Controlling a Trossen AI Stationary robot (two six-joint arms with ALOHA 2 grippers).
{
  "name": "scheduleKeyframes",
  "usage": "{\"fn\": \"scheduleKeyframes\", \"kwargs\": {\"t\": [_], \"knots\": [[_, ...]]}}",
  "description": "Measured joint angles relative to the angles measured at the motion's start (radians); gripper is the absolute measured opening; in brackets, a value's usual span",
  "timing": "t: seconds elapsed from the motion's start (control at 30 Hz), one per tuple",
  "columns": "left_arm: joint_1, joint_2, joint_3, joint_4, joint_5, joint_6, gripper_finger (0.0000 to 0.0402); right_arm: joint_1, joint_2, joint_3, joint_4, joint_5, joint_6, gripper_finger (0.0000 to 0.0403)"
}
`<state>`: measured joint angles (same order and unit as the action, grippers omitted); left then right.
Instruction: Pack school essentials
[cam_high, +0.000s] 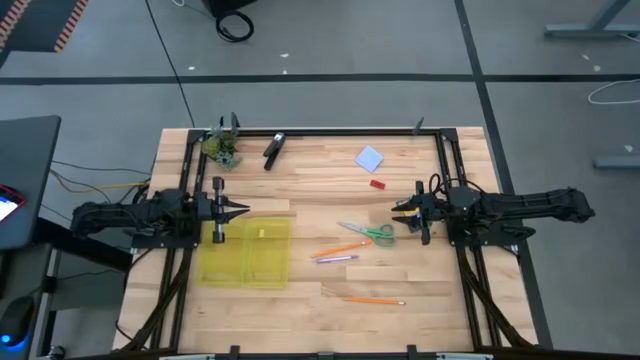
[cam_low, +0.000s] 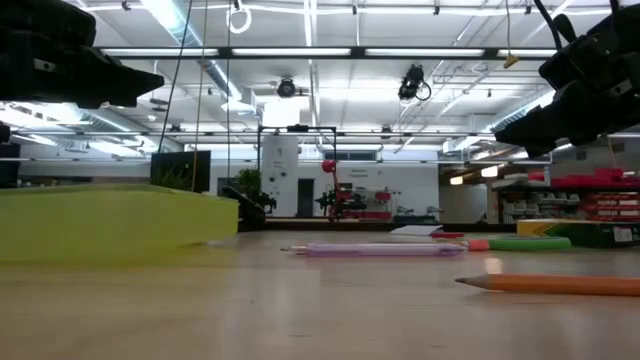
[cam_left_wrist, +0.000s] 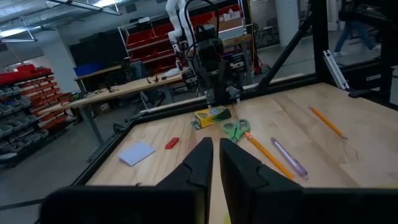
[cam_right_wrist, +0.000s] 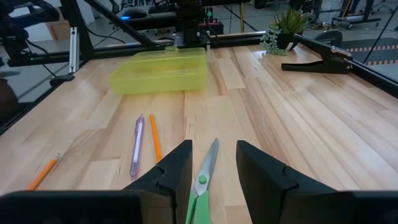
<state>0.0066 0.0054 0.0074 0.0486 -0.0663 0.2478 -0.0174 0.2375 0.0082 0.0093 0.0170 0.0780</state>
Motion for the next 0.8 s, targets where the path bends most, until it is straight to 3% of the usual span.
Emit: {"fn": "scheduleKeyframes", "kwargs": {"t": [0.8], "knots": [[0.0, 0.0, 0.0, 0.0, 0.0, 0.0, 0.0028, 0.0, 0.0, -0.001, 0.034, 0.0, 0.024, 0.0131]]}}
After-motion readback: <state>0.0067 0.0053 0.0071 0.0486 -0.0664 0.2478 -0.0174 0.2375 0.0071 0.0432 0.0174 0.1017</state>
